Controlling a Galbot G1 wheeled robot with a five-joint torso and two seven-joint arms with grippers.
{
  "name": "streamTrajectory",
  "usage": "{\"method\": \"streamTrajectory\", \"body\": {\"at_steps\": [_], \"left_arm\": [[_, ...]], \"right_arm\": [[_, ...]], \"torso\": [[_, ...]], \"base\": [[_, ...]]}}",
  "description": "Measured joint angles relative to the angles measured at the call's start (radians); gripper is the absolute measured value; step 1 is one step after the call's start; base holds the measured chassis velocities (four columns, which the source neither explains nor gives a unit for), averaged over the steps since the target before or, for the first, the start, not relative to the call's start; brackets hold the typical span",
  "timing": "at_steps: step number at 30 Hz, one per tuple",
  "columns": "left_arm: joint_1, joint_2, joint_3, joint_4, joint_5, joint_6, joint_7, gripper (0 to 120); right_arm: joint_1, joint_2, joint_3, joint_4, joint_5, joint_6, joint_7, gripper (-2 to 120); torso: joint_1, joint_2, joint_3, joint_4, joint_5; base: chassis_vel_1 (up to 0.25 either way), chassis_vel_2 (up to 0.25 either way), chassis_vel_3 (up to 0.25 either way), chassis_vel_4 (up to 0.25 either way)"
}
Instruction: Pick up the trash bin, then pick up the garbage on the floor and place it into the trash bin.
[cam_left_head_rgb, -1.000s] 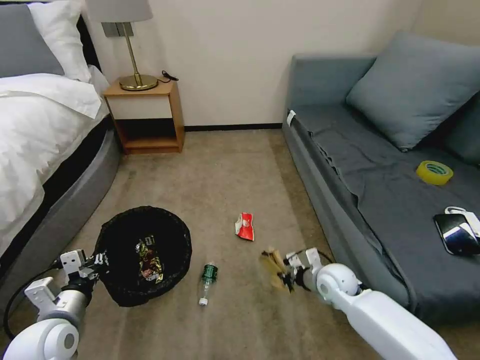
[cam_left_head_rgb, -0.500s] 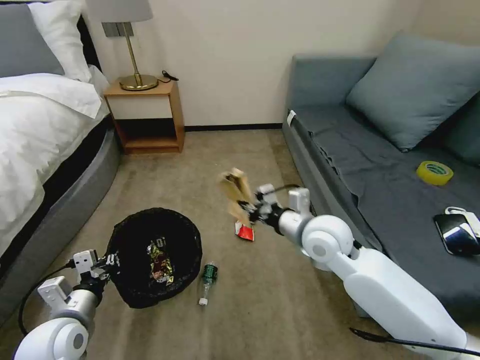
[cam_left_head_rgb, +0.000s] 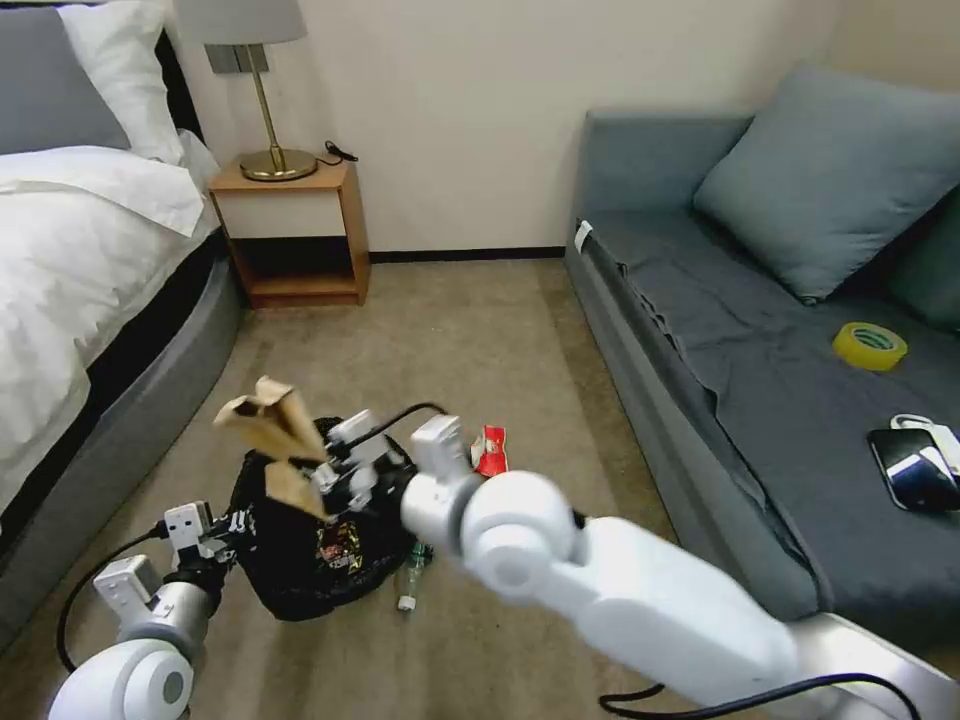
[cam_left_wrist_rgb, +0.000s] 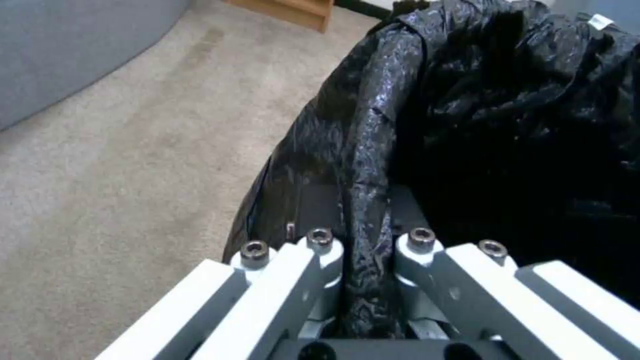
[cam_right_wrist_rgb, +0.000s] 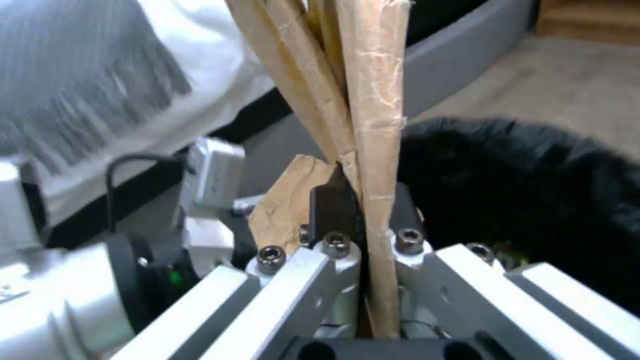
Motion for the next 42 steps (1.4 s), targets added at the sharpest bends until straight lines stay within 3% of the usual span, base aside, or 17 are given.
{"method": "streamTrajectory", "body": {"at_steps": [13,15,17,20,25,29,30,33,35,39,42], "left_arm": [[0.006,-0.002,-0.004,-0.025,-0.011,0.007,0.000,4],[0.009,-0.003,-0.004,-0.031,-0.013,0.008,0.000,4],[0.010,-0.004,-0.004,-0.033,-0.013,0.008,0.000,4],[0.013,-0.008,-0.004,-0.038,-0.013,0.008,0.000,4],[0.015,-0.010,-0.004,-0.041,-0.013,0.008,-0.001,4],[0.016,-0.009,-0.010,-0.043,-0.009,0.007,-0.002,4],[0.016,-0.009,-0.010,-0.043,-0.009,0.007,-0.002,4],[0.013,-0.004,-0.026,-0.034,-0.003,-0.002,-0.010,4],[0.011,-0.003,-0.030,-0.031,-0.002,-0.004,-0.012,4],[0.005,0.008,-0.049,-0.014,-0.008,-0.010,-0.014,4],[0.003,0.013,-0.054,-0.006,-0.013,-0.013,-0.014,4]], "right_arm": [[-0.082,-0.016,-0.005,-0.039,-0.106,-0.005,-0.029,4],[-0.096,-0.020,0.002,-0.039,-0.115,-0.016,-0.028,16],[-0.100,-0.021,0.002,-0.039,-0.117,-0.018,-0.025,17],[-0.121,-0.028,0.009,-0.025,-0.124,-0.032,-0.008,32],[-0.130,-0.040,0.016,-0.014,-0.129,-0.039,-0.001,45],[-0.146,-0.065,0.050,0.016,-0.169,-0.038,0.007,65],[-0.146,-0.065,0.050,0.016,-0.169,-0.038,0.007,65],[-0.182,-0.093,0.092,0.041,-0.244,-0.006,0.019,80],[-0.189,-0.099,0.098,0.043,-0.264,0.002,0.019,83],[-0.326,-0.160,0.201,0.087,-0.490,0.079,-0.040,99],[-0.414,-0.185,0.278,0.129,-0.590,0.110,-0.070,100]], "torso": [[0.000,0.000,0.000,-0.0002,0.0002],[0.000,0.000,0.000,-0.0001,0.0002],[0.000,0.000,0.000,-0.0001,0.0002],[0.000,0.000,0.000,-0.0001,0.0002],[0.000,0.000,0.000,-0.0001,0.0002],[0.000,0.000,0.000,-0.0002,0.0002],[0.000,0.000,0.000,-0.0002,0.0002],[0.000,0.000,0.000,-0.0001,0.0002],[0.000,0.000,0.000,0.0000,0.0002],[0.000,0.000,0.000,0.0000,0.0004],[0.000,0.000,0.000,-0.0003,0.0003]], "base": [[0.000,0.000,0.000,0.000],[0.000,0.000,0.000,0.000],[0.000,0.000,0.000,0.000],[0.000,0.000,0.000,0.000],[0.000,0.000,0.000,0.000],[0.000,0.000,0.000,0.000],[0.000,0.000,0.000,0.000],[0.000,0.000,0.000,0.000],[0.000,0.000,0.000,0.000],[0.000,0.000,0.000,0.000],[0.000,0.000,0.000,0.000]]}}
